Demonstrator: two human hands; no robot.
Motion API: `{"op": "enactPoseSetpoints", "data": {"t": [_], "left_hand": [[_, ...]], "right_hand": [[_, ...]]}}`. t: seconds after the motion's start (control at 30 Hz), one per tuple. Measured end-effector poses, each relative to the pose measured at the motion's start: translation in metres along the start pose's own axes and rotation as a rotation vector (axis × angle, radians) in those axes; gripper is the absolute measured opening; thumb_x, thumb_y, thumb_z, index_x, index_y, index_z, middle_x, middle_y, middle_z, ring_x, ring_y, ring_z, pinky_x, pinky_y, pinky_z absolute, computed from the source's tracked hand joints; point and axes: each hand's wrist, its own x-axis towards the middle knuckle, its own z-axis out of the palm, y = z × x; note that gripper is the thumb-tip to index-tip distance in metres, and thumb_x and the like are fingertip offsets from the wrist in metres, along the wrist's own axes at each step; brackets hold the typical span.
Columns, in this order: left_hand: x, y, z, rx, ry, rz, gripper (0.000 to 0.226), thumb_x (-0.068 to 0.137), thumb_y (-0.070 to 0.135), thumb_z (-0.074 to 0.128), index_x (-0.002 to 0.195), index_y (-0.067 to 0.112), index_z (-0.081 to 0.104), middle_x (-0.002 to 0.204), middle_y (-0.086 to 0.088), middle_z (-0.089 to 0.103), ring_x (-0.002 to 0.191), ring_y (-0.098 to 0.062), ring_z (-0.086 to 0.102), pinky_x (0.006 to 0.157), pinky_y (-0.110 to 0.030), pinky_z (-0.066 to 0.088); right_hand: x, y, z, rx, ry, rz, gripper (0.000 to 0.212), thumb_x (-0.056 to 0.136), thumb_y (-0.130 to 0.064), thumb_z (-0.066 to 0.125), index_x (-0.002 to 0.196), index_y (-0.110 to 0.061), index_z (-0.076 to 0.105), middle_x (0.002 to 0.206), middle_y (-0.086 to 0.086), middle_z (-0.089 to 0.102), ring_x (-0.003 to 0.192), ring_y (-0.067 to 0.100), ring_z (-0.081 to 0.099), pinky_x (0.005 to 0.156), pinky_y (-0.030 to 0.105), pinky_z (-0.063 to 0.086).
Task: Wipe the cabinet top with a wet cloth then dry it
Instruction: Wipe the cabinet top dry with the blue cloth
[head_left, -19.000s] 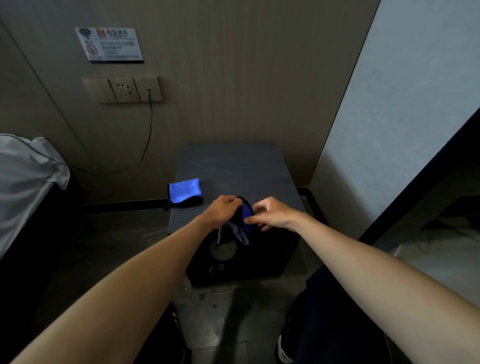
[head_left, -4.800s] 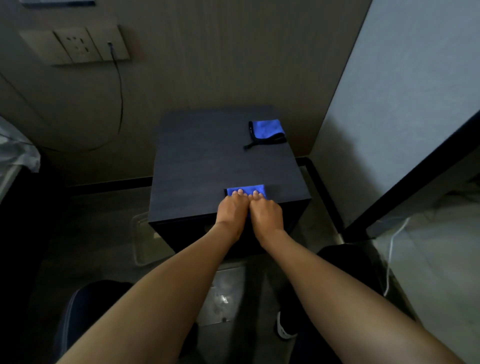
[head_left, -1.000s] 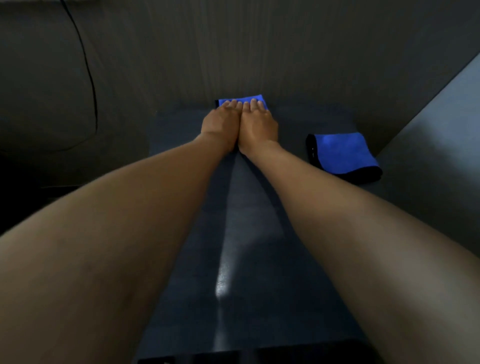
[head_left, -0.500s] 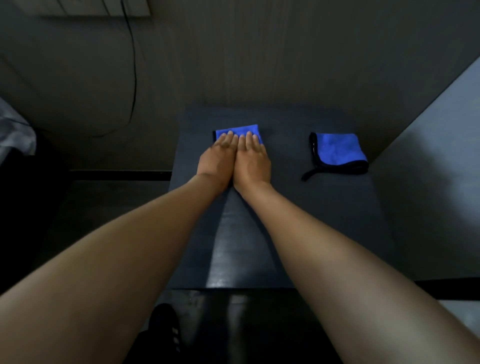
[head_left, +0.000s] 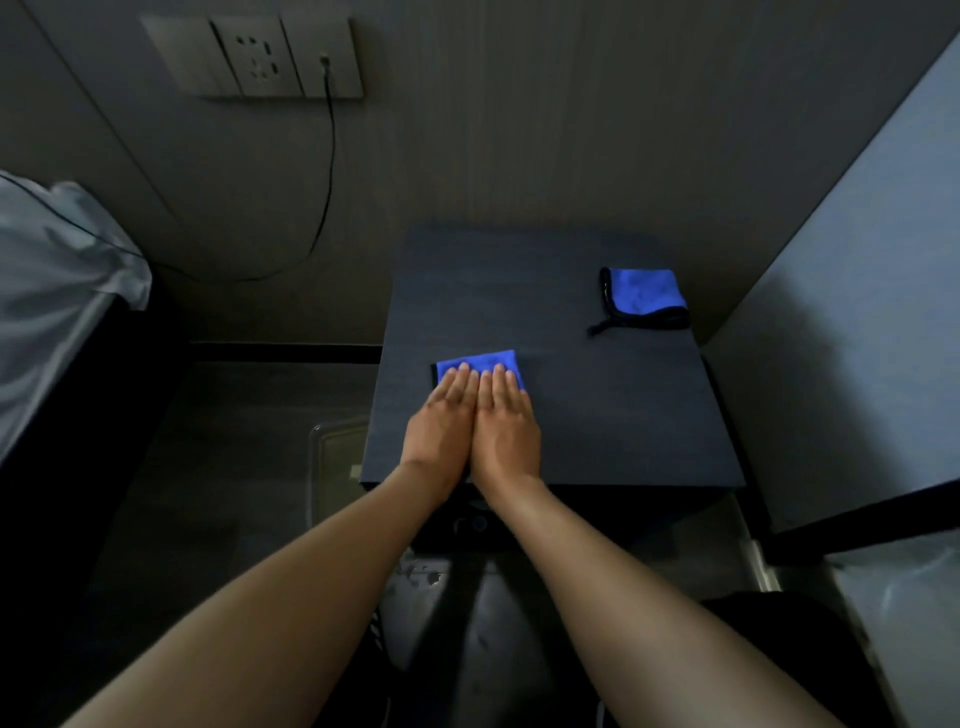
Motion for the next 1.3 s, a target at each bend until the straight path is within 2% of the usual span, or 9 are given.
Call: {"op": "enactPoseSetpoints", "data": {"t": [0.13,0.4,0.53,0.7,0.8,1.17,1.3], "left_hand": [[-0.036,0.006,0.002,0.005,0.01,0.002,0.06,0.106,0.019,0.03,0.154,0.01,-0.004,0.163,-0.004,-0.005,0.149,-0.014,-0.006,0.115,-0.02,-0.006],[-0.077,0.003,0.006,-0.032,0.037,0.005,0.061,0.105,0.024,0.034,0.155,0.012,0.001,0.163,-0.002,-0.002,0.149,-0.012,-0.004,0.11,-0.017,-0.01],[-0.078,-0.009,0.01,-0.097,0.06,-0.053,0.06,0.105,0.024,0.037,0.156,0.015,0.006,0.163,0.0,0.002,0.149,-0.009,0.0,0.115,-0.017,0.001],[-0.076,-0.029,0.014,-0.126,0.079,-0.117,0.059,0.105,0.023,0.035,0.156,0.015,0.006,0.163,0.002,0.002,0.149,-0.009,0.0,0.116,-0.017,0.006],[-0.062,-0.044,0.016,-0.143,0.079,-0.159,0.058,0.105,0.021,0.035,0.156,0.015,0.009,0.163,0.0,0.005,0.149,-0.01,0.001,0.117,-0.02,0.014],[0.06,-0.067,0.011,-0.022,0.117,-0.135,0.056,0.104,0.017,0.033,0.155,0.011,0.009,0.163,-0.005,0.006,0.15,-0.014,0.004,0.119,-0.023,0.006],[0.118,-0.065,0.01,-0.001,0.119,-0.116,0.056,0.105,0.017,0.032,0.155,0.011,0.009,0.162,-0.003,0.006,0.15,-0.014,0.005,0.119,-0.024,0.011]], "right_hand": [[-0.035,-0.006,0.004,-0.016,-0.012,-0.009,0.061,0.105,-0.021,0.03,0.155,-0.003,-0.002,0.164,0.014,-0.005,0.151,0.026,-0.006,0.12,0.038,-0.005],[-0.077,-0.023,0.008,-0.079,-0.031,-0.059,0.069,0.103,-0.024,0.037,0.155,-0.002,-0.005,0.163,0.017,-0.007,0.151,0.03,-0.007,0.123,0.043,0.004],[-0.071,-0.032,0.01,-0.074,-0.038,-0.081,0.068,0.104,-0.025,0.037,0.155,-0.003,-0.001,0.163,0.017,-0.004,0.151,0.03,-0.005,0.123,0.044,0.008],[-0.06,-0.05,0.012,-0.009,-0.043,-0.141,0.063,0.105,-0.024,0.032,0.156,-0.005,0.0,0.163,0.015,-0.004,0.151,0.028,-0.005,0.123,0.042,0.002],[-0.04,-0.059,0.013,0.008,-0.044,-0.151,0.062,0.106,-0.025,0.031,0.156,-0.006,0.001,0.164,0.013,-0.003,0.151,0.026,-0.005,0.122,0.039,-0.002],[0.088,-0.044,0.005,0.043,-0.036,-0.108,0.053,0.106,-0.019,0.024,0.156,-0.007,0.011,0.164,0.011,0.009,0.152,0.022,0.005,0.121,0.036,0.004],[0.141,-0.024,0.001,0.042,-0.012,-0.069,0.052,0.106,-0.02,0.024,0.156,-0.008,0.014,0.163,0.01,0.012,0.151,0.021,0.008,0.122,0.035,0.008]]}}
